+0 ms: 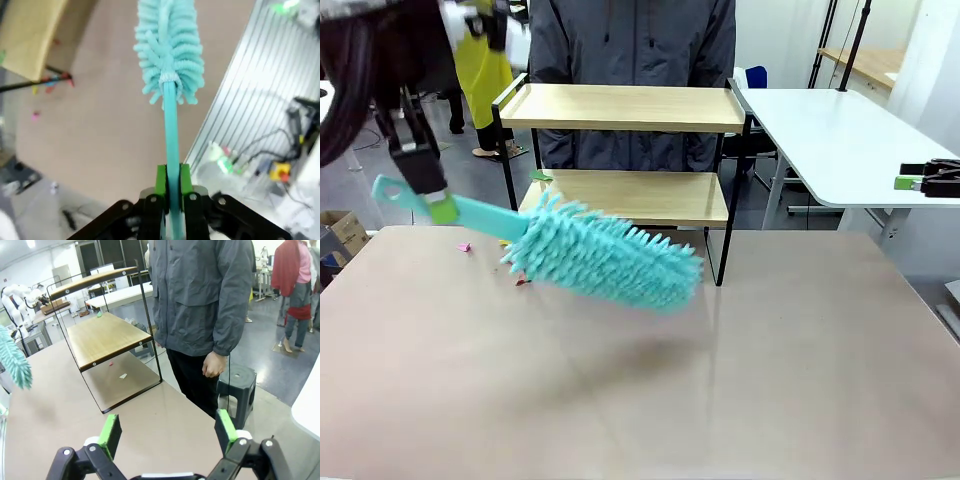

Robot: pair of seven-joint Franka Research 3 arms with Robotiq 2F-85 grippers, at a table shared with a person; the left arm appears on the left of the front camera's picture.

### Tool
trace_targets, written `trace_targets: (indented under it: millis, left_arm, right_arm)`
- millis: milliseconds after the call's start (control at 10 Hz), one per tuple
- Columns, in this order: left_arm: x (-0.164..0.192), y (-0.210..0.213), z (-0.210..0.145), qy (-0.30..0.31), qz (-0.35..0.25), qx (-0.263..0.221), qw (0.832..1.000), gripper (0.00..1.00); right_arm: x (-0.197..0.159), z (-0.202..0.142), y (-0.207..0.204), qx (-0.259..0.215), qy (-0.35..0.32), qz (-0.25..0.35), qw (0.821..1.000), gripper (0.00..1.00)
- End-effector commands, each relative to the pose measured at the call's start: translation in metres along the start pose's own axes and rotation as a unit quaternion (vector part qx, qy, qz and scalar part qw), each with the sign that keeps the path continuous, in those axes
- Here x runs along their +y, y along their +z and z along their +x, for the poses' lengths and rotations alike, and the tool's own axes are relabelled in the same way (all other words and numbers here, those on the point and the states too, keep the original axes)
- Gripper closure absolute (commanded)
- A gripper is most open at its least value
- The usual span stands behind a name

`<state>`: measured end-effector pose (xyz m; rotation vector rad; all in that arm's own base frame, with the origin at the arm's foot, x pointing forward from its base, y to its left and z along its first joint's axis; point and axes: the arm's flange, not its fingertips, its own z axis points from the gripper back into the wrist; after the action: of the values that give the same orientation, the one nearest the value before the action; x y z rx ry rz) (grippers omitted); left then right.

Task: Clean the shelf.
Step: Clean the specific section of the Shelf indicated by the human with the Duster.

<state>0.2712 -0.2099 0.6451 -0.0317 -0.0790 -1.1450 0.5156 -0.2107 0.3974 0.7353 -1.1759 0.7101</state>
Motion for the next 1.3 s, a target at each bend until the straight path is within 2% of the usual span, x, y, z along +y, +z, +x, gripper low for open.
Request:
trace_targets:
  millis: [0,200,300,500,1200]
  left_arm:
    - [0.010,-0.017,-0.009,-0.018,0.018,0.053,0.998,0.87]
    - [0.019,-0.039,-0.020,-0.057,0.002,0.094,0.994,0.87]
    - [0.021,-0.044,-0.023,-0.056,-0.005,0.108,0.993,0.87]
    - [0.018,-0.046,-0.014,-0.036,-0.001,0.096,0.995,0.87]
    - [0.018,-0.046,-0.014,-0.036,-0.001,0.096,0.995,0.87]
  right_arm:
    - [0.000,0.003,-0.001,0.000,0.003,0.000,1.000,0.00]
    - [0.000,0.003,-0.001,0.000,0.003,0.000,1.000,0.00]
    - [0.000,0.003,-0.001,0.000,0.003,0.000,1.000,0.00]
    - [0.000,0.003,-0.001,0.000,0.003,0.000,1.000,0.00]
    - [0.000,0.003,-0.001,0.000,0.003,0.000,1.000,0.00]
